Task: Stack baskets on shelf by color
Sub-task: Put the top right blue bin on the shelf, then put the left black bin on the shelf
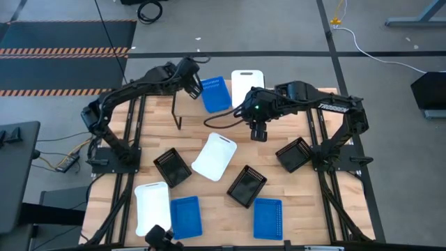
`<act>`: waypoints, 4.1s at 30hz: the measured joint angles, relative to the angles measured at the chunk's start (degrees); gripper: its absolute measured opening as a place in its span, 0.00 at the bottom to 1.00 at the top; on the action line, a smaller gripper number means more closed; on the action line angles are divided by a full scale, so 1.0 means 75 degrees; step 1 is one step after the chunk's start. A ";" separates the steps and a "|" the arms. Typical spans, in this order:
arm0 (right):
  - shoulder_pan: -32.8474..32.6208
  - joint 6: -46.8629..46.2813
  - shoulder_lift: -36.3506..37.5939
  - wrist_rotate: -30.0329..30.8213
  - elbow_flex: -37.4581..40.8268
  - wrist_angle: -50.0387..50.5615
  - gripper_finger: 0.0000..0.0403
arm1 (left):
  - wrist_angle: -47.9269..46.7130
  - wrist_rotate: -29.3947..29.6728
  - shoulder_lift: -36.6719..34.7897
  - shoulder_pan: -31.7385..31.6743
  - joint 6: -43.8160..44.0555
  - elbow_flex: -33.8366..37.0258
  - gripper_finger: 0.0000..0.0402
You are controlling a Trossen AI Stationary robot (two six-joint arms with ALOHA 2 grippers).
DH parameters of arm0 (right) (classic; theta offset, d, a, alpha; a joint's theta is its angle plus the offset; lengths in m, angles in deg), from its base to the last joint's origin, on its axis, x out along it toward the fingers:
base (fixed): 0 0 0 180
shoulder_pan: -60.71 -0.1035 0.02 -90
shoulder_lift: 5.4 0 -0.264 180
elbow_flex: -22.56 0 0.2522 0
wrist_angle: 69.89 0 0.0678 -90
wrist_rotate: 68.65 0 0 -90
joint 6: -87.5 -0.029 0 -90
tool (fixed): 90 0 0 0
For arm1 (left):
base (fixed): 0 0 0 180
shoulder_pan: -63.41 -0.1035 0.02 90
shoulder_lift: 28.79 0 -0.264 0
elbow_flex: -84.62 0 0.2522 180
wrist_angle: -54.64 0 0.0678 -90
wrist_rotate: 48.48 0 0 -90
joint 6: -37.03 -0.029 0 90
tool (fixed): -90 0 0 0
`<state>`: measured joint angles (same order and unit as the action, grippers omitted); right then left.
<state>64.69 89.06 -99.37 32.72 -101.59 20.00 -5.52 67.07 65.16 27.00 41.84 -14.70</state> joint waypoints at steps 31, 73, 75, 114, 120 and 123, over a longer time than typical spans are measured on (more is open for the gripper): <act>0.0447 0.0076 0.0000 -0.0061 0.0000 -0.0243 0.47 | 0.1766 -0.1893 0.0588 -0.0715 0.0430 0.0009 0.43; 0.0704 0.0204 -0.0003 -0.0070 0.0000 -0.0030 0.47 | -0.0206 -0.2502 0.1086 -0.0547 -0.0461 -0.0927 0.43; 0.0704 0.0204 -0.0003 -0.0067 0.0000 -0.0029 0.47 | -0.0056 -0.2310 0.1214 -0.0453 -0.0578 -0.0927 0.43; 0.0522 0.0356 -0.0012 -0.1160 0.0980 -0.1269 0.47 | -0.3838 -0.2495 -0.0603 0.1147 -0.0160 -0.0930 0.43; 0.0279 0.0357 -0.0012 -0.1587 0.1839 -0.1713 0.47 | -0.5111 -0.2791 -0.0747 0.2861 0.1462 -0.0933 0.43; 0.0084 0.0226 -0.0009 -0.1820 0.2291 -0.1984 0.47 | -0.5234 -0.2790 -0.0744 0.3854 0.2159 -0.0889 0.43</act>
<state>65.32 90.75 -99.44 19.08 -84.40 5.12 -44.77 46.14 59.59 55.91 58.03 -21.37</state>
